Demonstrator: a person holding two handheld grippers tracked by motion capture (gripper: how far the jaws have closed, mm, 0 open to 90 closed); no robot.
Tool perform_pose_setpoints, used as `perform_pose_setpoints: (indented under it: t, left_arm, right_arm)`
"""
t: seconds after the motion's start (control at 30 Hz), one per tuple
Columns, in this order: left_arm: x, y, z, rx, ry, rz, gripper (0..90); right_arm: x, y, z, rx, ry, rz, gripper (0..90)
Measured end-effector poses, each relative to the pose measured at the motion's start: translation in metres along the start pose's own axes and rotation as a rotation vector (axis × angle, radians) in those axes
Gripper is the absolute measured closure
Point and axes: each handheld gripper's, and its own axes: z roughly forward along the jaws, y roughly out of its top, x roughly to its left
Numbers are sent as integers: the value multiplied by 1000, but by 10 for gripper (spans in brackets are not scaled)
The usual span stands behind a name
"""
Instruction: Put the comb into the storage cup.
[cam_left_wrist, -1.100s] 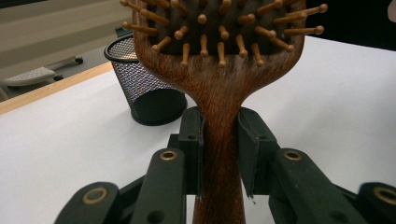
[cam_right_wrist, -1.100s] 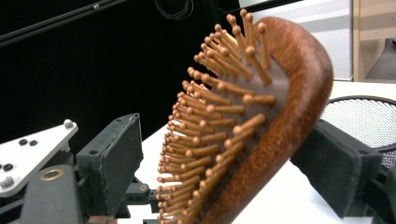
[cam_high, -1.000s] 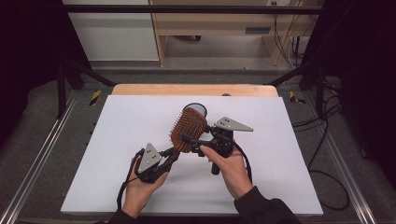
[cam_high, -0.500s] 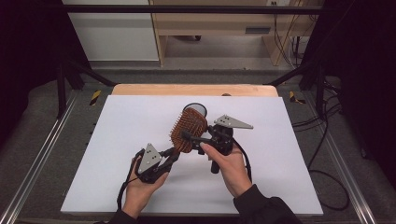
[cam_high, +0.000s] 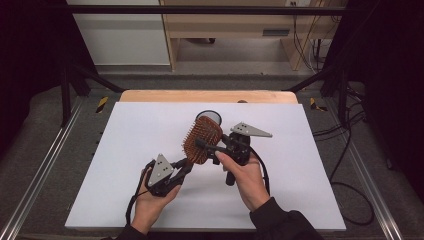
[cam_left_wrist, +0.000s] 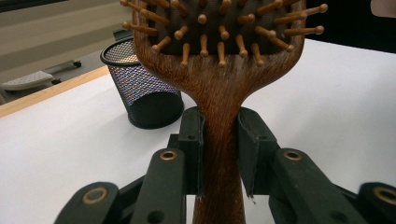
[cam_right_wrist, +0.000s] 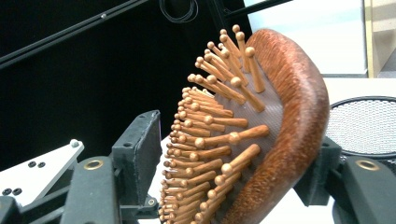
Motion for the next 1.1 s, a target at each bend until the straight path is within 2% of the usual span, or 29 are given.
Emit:
perform_pose_setpoints:
  t: [0.9, 1.1]
  left_arm:
    - [3, -1, 0, -2, -2, -16, 728]
    - [5, -2, -1, 3, 0, -19, 728]
  right_arm:
    - [-1, 0, 4, -4, 15, 19, 402]
    - [1, 0, 6, 13, 10, -2, 429]
